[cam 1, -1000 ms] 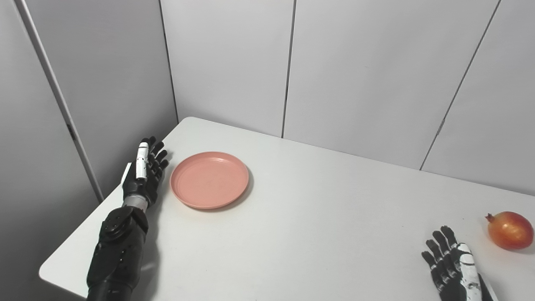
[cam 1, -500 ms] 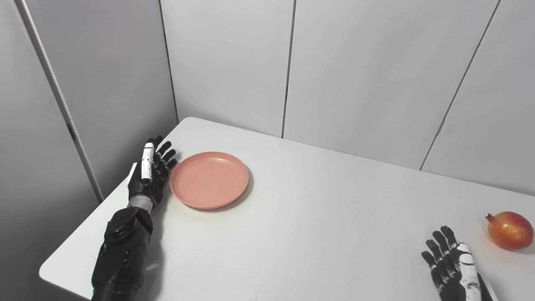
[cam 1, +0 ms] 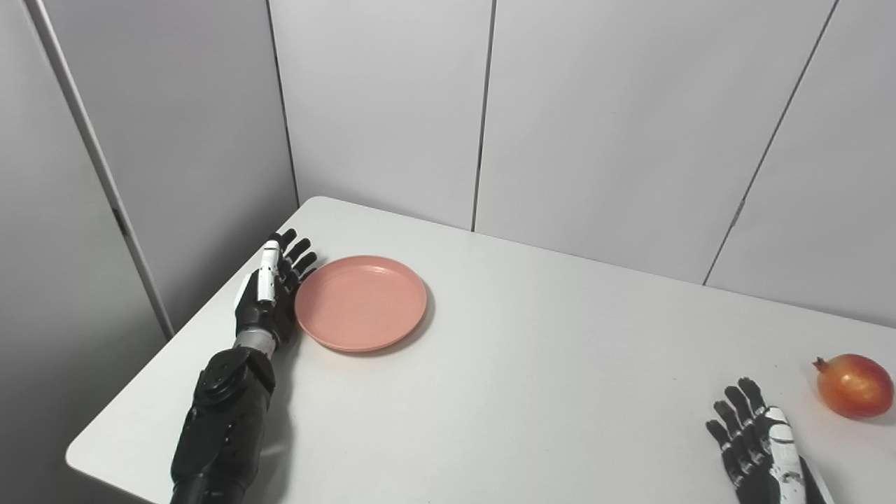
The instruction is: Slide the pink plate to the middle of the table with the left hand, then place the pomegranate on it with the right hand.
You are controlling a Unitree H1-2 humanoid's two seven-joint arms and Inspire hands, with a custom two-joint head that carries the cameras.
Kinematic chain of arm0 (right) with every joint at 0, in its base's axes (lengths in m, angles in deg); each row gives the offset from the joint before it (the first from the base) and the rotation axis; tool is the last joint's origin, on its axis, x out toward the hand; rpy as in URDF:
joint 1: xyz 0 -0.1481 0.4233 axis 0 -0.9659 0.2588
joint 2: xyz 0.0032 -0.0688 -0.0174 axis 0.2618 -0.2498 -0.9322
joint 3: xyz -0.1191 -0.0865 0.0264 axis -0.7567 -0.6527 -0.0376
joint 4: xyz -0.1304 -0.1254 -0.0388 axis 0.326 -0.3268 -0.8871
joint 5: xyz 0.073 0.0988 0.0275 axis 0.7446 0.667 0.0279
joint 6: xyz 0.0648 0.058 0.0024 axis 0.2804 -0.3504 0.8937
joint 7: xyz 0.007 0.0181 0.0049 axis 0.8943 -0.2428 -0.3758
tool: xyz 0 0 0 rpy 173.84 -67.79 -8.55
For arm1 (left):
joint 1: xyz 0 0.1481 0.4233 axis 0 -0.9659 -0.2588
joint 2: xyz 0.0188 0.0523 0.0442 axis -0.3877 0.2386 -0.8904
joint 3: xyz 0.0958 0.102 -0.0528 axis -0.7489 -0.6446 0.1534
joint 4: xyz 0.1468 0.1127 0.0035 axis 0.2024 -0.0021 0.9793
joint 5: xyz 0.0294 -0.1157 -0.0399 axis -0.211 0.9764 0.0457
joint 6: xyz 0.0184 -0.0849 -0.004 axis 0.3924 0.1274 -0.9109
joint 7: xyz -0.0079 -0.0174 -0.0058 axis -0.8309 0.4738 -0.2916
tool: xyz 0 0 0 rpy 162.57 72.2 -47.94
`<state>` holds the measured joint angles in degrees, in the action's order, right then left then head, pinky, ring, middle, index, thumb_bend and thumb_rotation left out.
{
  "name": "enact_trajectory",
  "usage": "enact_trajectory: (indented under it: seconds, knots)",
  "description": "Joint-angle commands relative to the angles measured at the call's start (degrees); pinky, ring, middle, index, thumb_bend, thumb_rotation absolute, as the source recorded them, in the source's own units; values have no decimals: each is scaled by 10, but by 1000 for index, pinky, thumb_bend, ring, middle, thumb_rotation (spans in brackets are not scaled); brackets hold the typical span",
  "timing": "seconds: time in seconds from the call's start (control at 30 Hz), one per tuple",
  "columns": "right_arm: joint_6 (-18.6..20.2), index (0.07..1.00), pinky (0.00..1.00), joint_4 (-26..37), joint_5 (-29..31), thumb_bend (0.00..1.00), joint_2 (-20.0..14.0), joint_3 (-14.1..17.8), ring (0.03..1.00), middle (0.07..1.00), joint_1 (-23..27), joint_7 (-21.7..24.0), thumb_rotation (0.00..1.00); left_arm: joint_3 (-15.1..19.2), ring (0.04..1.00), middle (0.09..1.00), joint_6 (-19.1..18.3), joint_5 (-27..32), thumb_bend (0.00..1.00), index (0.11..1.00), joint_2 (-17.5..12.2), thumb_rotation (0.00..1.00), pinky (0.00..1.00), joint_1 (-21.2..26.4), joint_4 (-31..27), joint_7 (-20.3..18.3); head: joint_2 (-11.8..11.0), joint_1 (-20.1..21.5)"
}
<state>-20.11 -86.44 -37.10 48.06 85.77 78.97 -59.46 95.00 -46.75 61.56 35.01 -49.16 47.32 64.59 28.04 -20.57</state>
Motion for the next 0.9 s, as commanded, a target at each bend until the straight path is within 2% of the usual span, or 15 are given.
enact_trajectory:
  seconds: [0.0,0.27,0.87]
  knots:
    - [-8,1000,1000,1,1,193,3,1,1000,1000,12,0,1000,-6,908,916,-14,-1,373,915,3,1000,906,3,-8,1,2,1]
    - [-9,1000,1000,1,5,213,2,-1,1000,1000,12,6,1000,-16,918,927,-19,7,383,923,16,1000,927,4,-16,-15,6,6]
    - [-12,1000,1000,2,-11,257,11,-3,1000,1000,12,-9,1000,-48,928,932,-26,-1,376,924,46,1000,934,5,-27,-19,21,32]
